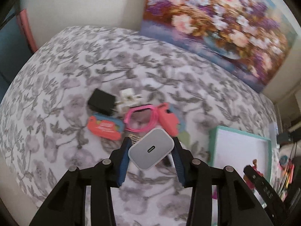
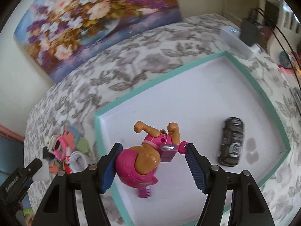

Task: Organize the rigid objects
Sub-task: 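Carry both items into the white tray and open both tools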

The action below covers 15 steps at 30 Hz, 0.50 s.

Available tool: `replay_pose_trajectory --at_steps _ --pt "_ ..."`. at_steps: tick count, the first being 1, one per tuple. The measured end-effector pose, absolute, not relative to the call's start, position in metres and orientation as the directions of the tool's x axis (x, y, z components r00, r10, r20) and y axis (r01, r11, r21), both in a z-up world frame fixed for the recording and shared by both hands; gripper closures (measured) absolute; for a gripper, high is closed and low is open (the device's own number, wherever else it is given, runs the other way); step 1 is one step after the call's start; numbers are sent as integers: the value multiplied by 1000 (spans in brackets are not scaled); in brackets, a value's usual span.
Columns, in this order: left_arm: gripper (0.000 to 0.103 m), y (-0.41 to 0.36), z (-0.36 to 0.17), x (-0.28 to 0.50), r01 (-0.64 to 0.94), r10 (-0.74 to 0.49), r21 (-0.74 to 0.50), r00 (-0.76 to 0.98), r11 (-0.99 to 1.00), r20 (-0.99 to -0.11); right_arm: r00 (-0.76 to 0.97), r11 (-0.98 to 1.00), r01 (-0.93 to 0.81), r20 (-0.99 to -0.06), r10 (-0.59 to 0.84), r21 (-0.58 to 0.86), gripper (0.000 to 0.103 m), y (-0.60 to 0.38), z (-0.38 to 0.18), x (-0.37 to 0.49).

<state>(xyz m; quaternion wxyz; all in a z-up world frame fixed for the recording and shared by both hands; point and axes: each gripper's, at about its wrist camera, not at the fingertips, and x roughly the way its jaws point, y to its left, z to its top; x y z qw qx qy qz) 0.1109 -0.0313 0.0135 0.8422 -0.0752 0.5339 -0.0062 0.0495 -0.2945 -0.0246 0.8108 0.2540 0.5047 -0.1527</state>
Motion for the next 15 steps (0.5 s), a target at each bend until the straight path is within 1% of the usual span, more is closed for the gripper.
replay_pose_trajectory --at_steps 11,15 --pt "59 -127 14 87 186 -218 -154 405 970 -888 440 754 611 -895 -69 242 32 -354 -28 28" --pt "59 -155 2 86 243 -199 -107 394 964 -897 450 756 609 -890 -80 240 32 -359 -28 26"
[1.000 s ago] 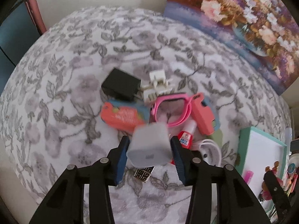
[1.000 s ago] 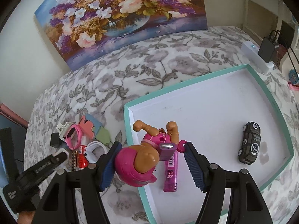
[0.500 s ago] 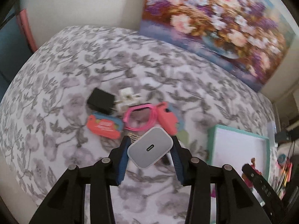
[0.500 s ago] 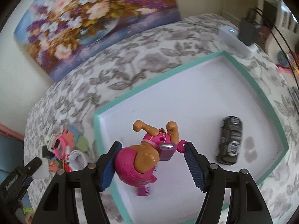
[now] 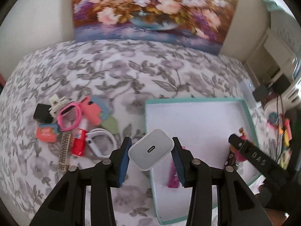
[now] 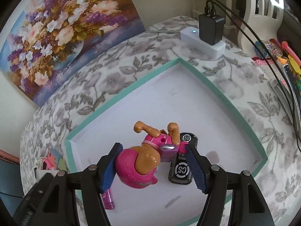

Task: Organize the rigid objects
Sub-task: 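Carry both items into the white tray and open both tools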

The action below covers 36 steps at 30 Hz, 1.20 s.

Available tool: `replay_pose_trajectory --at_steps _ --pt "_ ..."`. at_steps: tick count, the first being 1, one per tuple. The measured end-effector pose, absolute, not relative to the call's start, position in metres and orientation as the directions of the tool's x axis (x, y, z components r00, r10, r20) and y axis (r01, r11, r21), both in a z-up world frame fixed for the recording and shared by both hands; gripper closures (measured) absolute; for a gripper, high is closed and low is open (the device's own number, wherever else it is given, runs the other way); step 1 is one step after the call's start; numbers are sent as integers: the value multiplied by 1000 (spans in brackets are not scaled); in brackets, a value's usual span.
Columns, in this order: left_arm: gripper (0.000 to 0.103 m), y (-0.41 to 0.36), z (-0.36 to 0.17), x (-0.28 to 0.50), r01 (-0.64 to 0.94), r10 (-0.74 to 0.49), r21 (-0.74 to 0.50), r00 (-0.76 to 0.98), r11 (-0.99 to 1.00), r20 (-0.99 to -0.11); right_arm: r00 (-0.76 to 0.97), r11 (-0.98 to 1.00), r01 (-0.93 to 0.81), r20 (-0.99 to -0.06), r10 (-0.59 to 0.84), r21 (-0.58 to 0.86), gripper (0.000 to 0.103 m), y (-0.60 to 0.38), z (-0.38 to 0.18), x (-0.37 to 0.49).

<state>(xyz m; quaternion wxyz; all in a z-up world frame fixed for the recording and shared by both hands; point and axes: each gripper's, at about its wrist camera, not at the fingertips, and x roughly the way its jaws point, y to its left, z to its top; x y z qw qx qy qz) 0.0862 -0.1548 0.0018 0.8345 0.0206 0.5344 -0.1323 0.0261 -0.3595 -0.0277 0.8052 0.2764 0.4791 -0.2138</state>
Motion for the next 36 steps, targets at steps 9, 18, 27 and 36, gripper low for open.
replay_pose_trajectory --at_steps 9,18,27,36 --pt "59 -177 -18 95 292 -207 -91 398 952 -894 456 763 605 -884 -100 226 32 -362 -31 30" --pt "58 -196 -21 88 371 -232 -71 412 926 -881 448 781 590 -888 -102 208 32 -357 -33 34" --pt "58 -200 -36 90 375 -211 -61 375 925 -903 435 784 587 -896 -95 201 32 -357 -36 35" --pt "44 -196 -31 91 369 -204 -57 374 928 -905 422 788 584 -902 -89 196 31 -356 -36 38"
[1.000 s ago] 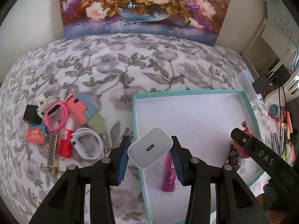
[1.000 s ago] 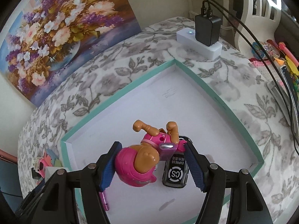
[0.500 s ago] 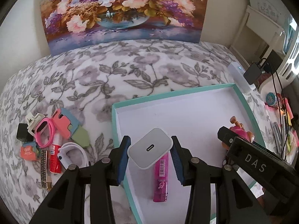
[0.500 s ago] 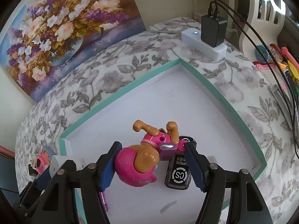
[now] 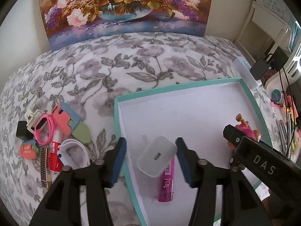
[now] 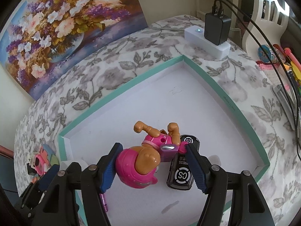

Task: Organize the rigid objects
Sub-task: 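Carry both items into the white tray and open both tools, then move both tools back over the remaining pile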

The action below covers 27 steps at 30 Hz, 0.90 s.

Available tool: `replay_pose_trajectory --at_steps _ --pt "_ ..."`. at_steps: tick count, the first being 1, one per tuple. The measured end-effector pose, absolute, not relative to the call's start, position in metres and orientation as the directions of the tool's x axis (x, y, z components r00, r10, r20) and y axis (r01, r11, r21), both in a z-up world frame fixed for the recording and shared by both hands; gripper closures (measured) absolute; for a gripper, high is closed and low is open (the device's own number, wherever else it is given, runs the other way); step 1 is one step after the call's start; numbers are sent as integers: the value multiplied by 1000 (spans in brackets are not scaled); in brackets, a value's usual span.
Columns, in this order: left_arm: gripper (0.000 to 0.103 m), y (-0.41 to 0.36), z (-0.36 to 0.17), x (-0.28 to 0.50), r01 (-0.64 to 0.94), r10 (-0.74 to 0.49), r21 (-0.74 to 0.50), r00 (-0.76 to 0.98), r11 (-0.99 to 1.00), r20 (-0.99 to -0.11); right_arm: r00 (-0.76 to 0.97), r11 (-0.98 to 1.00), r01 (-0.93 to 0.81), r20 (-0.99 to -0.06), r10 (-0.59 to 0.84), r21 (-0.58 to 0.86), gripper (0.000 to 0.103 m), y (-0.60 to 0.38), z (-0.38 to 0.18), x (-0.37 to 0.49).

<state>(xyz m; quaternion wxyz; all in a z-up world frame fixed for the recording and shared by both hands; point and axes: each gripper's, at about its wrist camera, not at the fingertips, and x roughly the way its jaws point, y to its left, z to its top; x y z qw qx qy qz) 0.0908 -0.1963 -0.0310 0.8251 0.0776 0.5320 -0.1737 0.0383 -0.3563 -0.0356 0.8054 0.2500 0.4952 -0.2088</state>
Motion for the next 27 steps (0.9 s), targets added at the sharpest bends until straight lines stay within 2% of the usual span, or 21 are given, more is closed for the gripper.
replay_pose_trajectory --at_steps 7,9,10,13,15,16,17,27 --pt "38 -177 -21 99 313 -208 -87 379 946 -902 410 779 597 -908 -91 191 29 -360 -35 37" --pt "25 -169 -19 103 288 -209 -100 379 952 -901 405 780 597 -909 -95 184 24 -359 -35 38" --pt "23 -163 -19 105 270 -204 -103 381 957 -902 403 781 598 -910 -97 181 22 -358 -36 38" --pt "22 -147 -20 110 218 -183 -104 382 970 -906 393 782 601 -913 -108 166 21 -358 -37 38" --pt "19 -134 -23 114 175 -169 -110 375 978 -911 385 782 604 -915 -118 154 16 -358 -38 38" --pt "17 -128 -25 115 157 -166 -114 369 981 -915 381 781 607 -916 -122 148 6 -358 -39 38" --pt "13 -121 -27 117 131 -157 -117 359 984 -920 379 779 611 -917 -128 144 0 -358 -39 38" --pt "11 -76 -47 129 -55 -44 -63 291 996 -956 367 776 619 -919 -147 123 0 -359 -42 37"
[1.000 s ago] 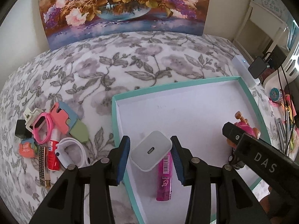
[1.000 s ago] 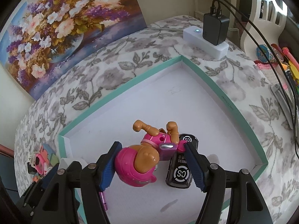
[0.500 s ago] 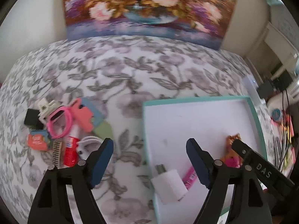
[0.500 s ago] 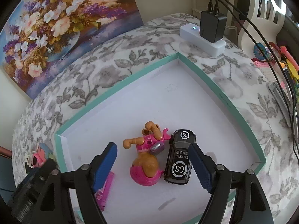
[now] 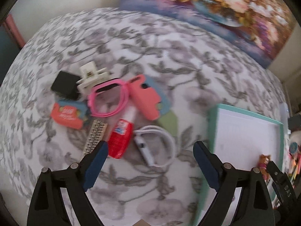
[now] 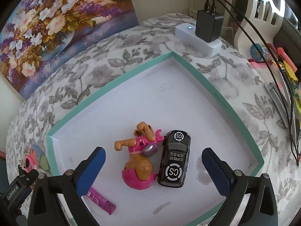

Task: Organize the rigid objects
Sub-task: 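Move both tools back over the remaining pile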

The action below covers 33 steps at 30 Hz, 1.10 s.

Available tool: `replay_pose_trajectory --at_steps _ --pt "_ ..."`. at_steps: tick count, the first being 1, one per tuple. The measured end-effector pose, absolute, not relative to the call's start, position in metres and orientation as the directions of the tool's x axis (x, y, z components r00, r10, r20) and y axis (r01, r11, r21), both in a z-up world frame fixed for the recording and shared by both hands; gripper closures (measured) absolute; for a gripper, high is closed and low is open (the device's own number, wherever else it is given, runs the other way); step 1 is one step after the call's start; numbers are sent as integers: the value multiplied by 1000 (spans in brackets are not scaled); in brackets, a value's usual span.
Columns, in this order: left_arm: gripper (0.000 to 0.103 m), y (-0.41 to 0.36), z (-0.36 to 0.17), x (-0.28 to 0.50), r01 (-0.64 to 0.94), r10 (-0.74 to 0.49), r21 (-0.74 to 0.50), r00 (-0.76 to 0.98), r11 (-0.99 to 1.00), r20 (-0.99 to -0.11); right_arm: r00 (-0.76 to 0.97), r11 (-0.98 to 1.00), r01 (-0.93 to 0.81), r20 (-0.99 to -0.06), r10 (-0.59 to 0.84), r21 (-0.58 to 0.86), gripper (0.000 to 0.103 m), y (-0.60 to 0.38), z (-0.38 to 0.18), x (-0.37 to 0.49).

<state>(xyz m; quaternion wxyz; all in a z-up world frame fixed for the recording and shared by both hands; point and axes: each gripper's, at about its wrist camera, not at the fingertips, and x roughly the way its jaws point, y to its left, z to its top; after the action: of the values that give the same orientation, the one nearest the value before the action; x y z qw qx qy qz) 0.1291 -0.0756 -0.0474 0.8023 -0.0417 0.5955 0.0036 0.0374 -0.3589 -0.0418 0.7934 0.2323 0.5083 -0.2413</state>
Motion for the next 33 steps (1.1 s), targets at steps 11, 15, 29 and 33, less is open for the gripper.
replay_pose_trajectory --at_steps 11,15,29,33 --pt "11 -36 -36 130 -172 37 -14 287 985 -957 385 819 567 -908 -165 92 0 -329 -25 44" --pt "11 -16 -25 129 -208 57 -8 307 978 -950 417 857 504 -899 -135 105 0 -297 -16 51" --pt "11 82 -6 118 -394 98 -45 335 918 -937 438 954 253 -898 38 163 0 -177 -21 80" --pt "11 101 -12 117 -425 100 -50 321 904 -942 426 968 194 -902 64 161 0 -149 -30 88"
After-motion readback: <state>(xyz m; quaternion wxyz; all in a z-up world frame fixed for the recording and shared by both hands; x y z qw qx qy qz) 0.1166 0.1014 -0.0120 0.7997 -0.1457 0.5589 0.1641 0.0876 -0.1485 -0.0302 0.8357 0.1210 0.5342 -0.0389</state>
